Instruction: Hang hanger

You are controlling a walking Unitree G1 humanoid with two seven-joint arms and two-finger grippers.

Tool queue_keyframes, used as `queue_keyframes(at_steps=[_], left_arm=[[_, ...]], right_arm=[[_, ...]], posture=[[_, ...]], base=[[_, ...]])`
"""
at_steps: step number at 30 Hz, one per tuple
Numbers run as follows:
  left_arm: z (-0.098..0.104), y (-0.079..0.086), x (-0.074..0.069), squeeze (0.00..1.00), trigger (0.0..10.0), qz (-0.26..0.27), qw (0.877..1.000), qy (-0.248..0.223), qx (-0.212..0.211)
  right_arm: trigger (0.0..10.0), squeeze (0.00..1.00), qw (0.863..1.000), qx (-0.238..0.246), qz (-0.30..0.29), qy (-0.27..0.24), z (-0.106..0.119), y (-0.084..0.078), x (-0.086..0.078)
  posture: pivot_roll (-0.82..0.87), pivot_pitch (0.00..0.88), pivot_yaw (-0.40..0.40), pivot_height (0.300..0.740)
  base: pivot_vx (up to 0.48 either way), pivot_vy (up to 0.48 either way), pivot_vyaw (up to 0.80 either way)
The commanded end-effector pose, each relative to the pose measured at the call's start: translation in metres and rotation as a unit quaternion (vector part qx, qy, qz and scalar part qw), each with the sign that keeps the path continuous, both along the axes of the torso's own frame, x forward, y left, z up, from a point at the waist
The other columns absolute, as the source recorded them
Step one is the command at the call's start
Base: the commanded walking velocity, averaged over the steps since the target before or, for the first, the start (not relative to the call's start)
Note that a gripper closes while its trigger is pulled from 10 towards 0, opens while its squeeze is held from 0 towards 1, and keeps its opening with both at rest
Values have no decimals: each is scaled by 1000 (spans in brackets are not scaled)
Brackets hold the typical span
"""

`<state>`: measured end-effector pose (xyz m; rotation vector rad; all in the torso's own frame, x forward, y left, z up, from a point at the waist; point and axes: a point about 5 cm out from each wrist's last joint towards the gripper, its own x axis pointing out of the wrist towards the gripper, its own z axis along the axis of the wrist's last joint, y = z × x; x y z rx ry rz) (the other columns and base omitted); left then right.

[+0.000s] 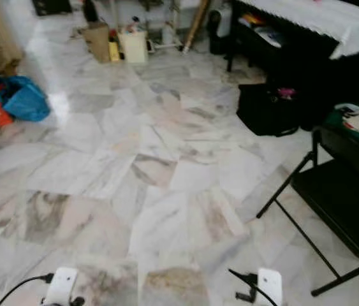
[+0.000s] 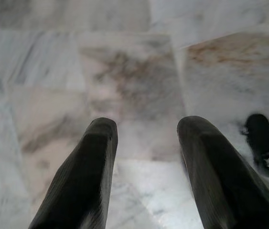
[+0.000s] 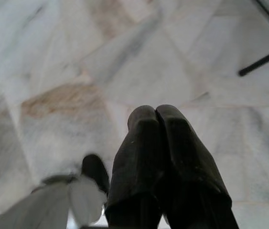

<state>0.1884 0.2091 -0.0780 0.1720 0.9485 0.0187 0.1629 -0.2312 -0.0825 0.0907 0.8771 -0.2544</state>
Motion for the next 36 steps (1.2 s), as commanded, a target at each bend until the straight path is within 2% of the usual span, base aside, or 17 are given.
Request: queue_keyframes(at_steps=[1, 13, 26, 36], left_arm=[[-2, 7, -6, 0, 10000, 7, 1000, 9, 7], [-1, 5, -3, 0, 10000, 7, 1000, 4, 5], [2, 4, 1, 0, 10000, -20, 1000, -2, 17], [1, 4, 1, 0, 10000, -15, 1000, -4, 16]], right_arm=[[10000, 0, 1000, 7, 0, 4, -2, 5, -2], [10000, 0, 1000, 6, -1, 3, -1, 4, 0], [10000, 0, 1000, 4, -1, 1, 0, 2, 2], [10000, 0, 1000, 4, 3, 2, 0, 2, 2]], posture=[[-138, 0, 42, 740], [-127, 0, 35, 740], [-122, 0, 27, 740], [-122, 0, 26, 740]], base=[[0, 0, -788], [0, 0, -788], [0, 0, -788], [0, -77, -788]])
